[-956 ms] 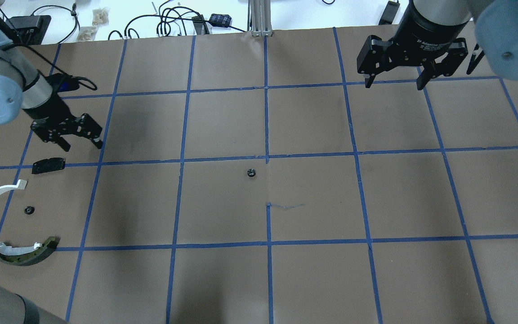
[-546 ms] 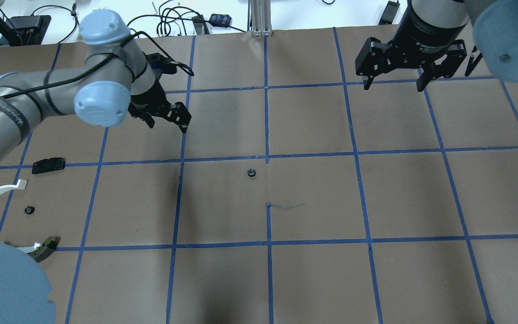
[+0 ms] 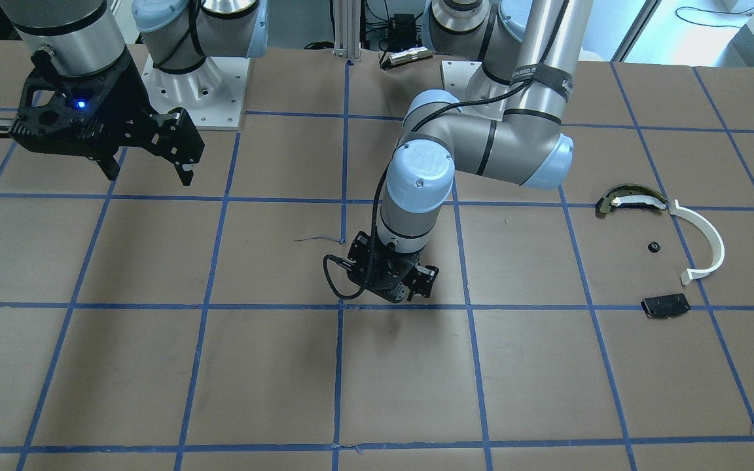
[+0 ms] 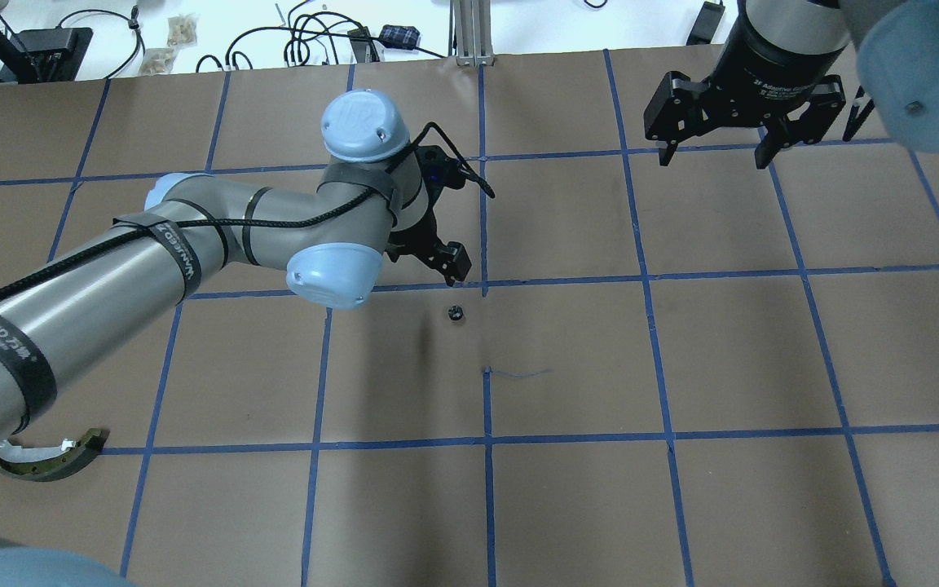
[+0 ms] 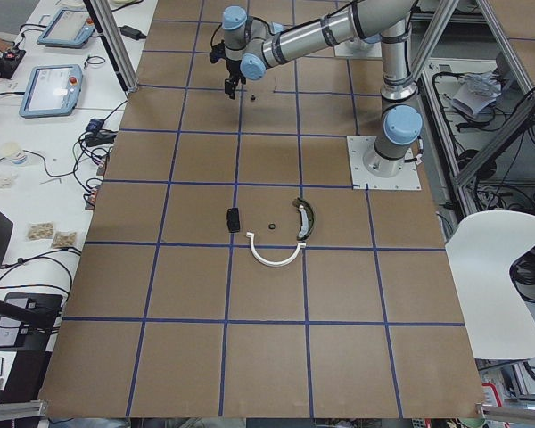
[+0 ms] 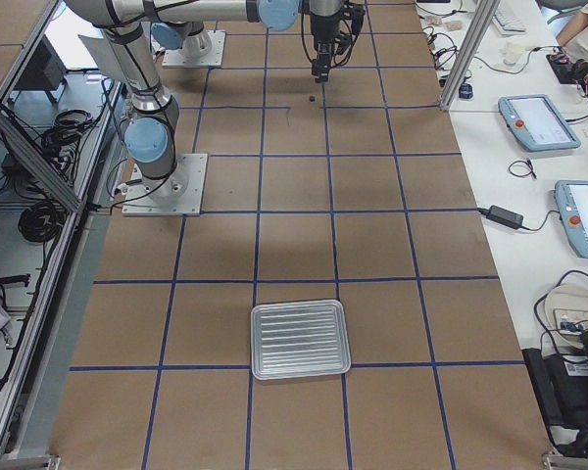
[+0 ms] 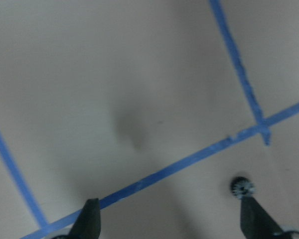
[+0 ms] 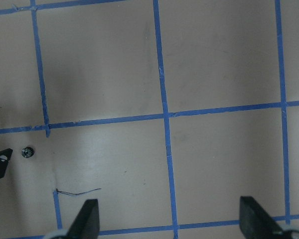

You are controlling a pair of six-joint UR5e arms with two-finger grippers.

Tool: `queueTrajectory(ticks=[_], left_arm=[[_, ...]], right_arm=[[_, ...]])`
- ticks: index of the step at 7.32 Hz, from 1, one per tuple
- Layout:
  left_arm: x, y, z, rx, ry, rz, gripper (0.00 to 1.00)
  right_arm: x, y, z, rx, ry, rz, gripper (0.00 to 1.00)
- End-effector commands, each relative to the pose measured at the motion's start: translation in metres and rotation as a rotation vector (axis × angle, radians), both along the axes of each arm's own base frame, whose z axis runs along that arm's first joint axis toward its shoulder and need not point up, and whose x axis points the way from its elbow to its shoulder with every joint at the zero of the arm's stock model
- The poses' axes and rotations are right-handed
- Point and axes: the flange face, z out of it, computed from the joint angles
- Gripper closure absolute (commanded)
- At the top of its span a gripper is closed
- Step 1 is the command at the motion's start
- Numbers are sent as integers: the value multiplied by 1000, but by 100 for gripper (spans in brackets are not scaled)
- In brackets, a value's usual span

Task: Place bearing gear from tray to pile

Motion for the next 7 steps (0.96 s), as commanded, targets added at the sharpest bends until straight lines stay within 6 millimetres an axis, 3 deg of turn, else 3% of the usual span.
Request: queueTrajectory(ticks=[1,5,7], left_arm=[[-9,8,-24,10,0,-10,0],[-28,17,-55,50,-11,14,0],[-31,21,-59,57,-14,4,10]], right_arm=[[-1,0,-5,9,1,-3,0],[0,3,-4,4,3,20,0],[0,2,1,-9,2,26,0]])
